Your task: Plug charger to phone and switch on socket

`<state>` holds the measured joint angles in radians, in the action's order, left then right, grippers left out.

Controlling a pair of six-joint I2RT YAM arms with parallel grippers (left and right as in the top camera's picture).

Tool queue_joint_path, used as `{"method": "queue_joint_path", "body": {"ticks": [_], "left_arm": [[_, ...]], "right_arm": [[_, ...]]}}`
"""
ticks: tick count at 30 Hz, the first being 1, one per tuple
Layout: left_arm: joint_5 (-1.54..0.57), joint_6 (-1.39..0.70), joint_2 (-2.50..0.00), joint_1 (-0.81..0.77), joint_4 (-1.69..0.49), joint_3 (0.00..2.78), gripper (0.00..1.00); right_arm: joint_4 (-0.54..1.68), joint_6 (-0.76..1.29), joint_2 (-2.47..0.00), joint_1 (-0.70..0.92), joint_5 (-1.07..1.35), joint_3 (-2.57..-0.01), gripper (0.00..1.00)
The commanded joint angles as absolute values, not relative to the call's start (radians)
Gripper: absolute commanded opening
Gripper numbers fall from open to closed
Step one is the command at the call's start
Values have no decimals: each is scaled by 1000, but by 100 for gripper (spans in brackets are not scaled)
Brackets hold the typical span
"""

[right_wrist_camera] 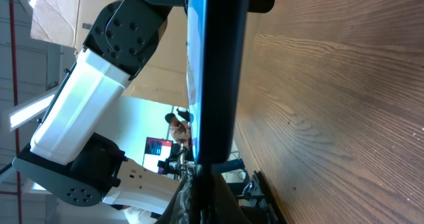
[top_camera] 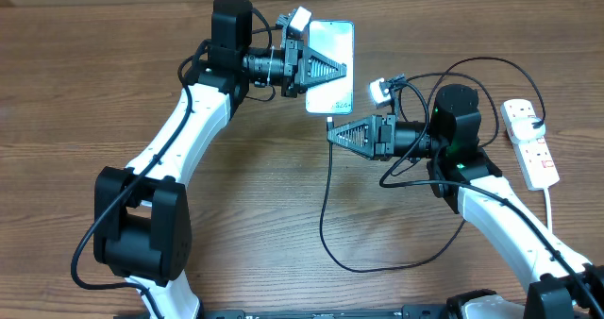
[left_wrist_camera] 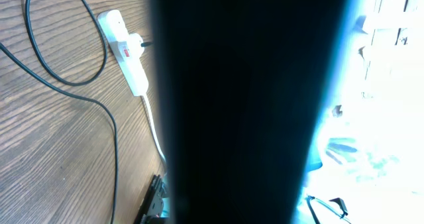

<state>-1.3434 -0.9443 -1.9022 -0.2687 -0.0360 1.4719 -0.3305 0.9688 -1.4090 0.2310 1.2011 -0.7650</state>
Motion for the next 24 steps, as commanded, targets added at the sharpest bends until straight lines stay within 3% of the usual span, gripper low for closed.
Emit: {"method": "queue_joint_path", "body": {"ticks": [1,24], "left_arm": [[-1377,-951,-1870,-276,-24,1480,4],[-1379,-933,-1870,-301,-17,1480,4]], "right_arm": [[-340,973,-1393,237,1217,-784,4],[-344,973,-1393,236,1216,-784,4]]}}
